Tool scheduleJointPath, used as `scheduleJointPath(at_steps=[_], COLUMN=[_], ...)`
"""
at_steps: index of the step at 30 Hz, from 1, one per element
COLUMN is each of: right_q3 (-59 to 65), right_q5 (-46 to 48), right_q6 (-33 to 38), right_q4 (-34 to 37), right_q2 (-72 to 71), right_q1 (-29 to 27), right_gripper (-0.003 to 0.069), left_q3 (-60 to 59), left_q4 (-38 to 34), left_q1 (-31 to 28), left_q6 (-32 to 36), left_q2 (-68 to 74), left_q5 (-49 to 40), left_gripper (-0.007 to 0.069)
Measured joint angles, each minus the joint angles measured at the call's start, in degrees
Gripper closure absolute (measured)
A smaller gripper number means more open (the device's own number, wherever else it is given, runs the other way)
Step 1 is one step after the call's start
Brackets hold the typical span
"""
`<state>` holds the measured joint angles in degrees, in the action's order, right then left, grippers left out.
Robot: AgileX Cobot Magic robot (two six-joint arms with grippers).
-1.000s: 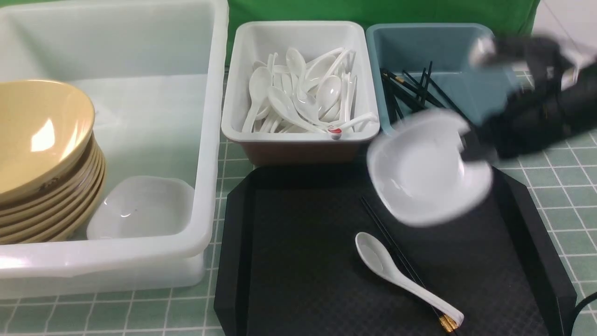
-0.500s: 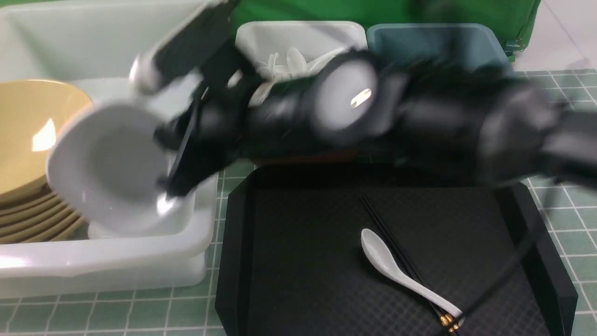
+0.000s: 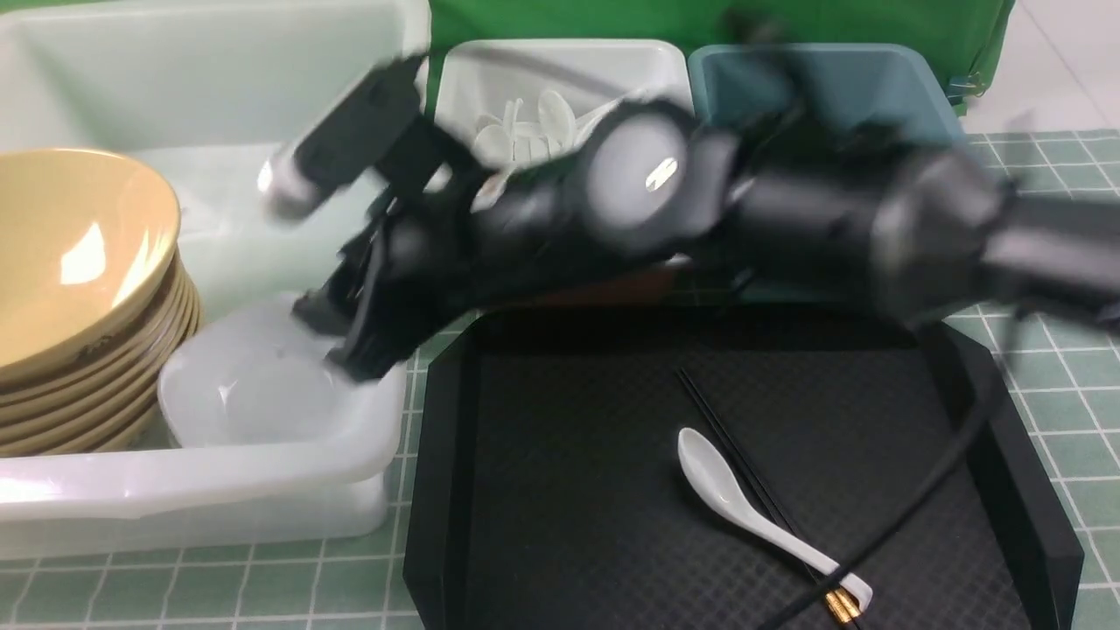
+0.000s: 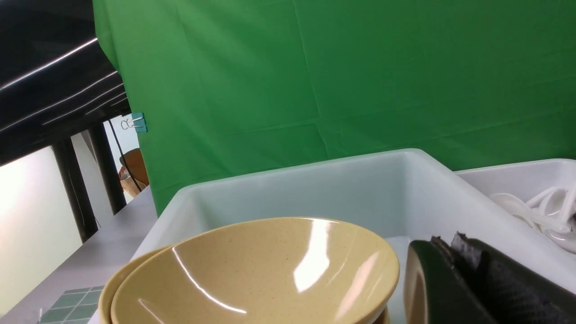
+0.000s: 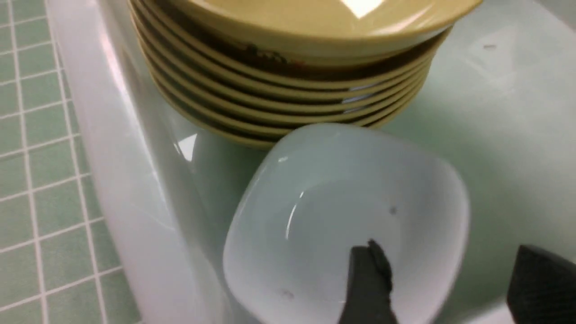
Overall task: On blue table put chopsticks spoon bowls plates into blue grey white boxes.
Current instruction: 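Place the white bowl into the white bin on top of the stacked bowls with the right gripper, then reach down and grasp the white spoon resting in the bowl with the right gripper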
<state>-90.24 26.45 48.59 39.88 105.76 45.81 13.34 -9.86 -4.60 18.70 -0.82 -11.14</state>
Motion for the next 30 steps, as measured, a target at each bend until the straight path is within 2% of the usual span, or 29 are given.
scheduleJointPath(at_steps=[1,3,5,6,7,8,10,11,13,14,19,26,29,30], right_q3=[-0.3,-0.5,-0.5,0.2,1.2,1.5,7.7,11.4,17.0,24.2,36.0,38.1,38.1,38.1], right_q5=[5.6,9.7,16.6,24.0,27.6,27.6,32.8,33.0,31.7,28.2,13.8,5.7,3.7,3.7], right_q6=[-2.8,-6.1,-12.9,-20.7,-23.8,-24.6,-30.3,-31.4,-32.2,-32.5,-32.3,-29.4,-26.0,-26.0], right_q4=[-3.0,-6.2,-13.0,-20.8,-24.8,-24.8,-31.0,-32.0,-32.3,-31.8,-29.9,-29.6,-29.4,-29.4], right_q2=[-4.2,-6.5,-10.3,-12.3,-12.8,-12.9,-13.1,-12.9,-12.6,-12.5,-12.2,-11.9,-9.7,-9.5], right_q1=[-3.0,-5.4,-9.1,-12.8,-14.7,-14.7,-19.2,-20.3,-21.2,-21.2,-18.6,-13.6,-12.0,-12.0], right_gripper=[0.0181,0.0178,0.0177,0.0178,0.0178,0.0178,0.0178,0.0177,0.0177,0.0177,0.0177,0.0193,0.0251,0.0251], left_q3=[-0.2,-0.3,-0.6,-0.9,-1.1,-1.2,-1.3,-1.3,-1.5,-1.6,-1.6,-1.6,-1.6,-1.6], left_q4=[0.0,0.0,0.0,0.0,0.0,0.0,0.0,0.0,0.0,0.0,0.0,0.0,0.0,0.0], left_q1=[0.0,0.0,0.0,0.0,0.0,0.0,0.0,0.0,0.0,0.0,0.0,0.0,0.0,0.0], left_q6=[0.0,0.0,-0.1,-0.1,-0.1,-0.1,-0.1,-0.1,-0.1,-0.1,-0.2,-0.1,-0.1,-0.1], left_q2=[0.0,0.0,0.0,0.0,0.0,0.0,0.0,0.0,0.0,0.0,0.0,0.0,0.0,0.0], left_q5=[0.4,0.6,1.0,1.6,1.9,2.0,2.4,2.5,2.7,2.7,2.9,2.9,2.9,2.9], left_gripper=[0.062,0.062,0.062,0.062,0.062,0.062,0.062,0.062,0.062,0.062,0.062,0.062,0.062,0.062])
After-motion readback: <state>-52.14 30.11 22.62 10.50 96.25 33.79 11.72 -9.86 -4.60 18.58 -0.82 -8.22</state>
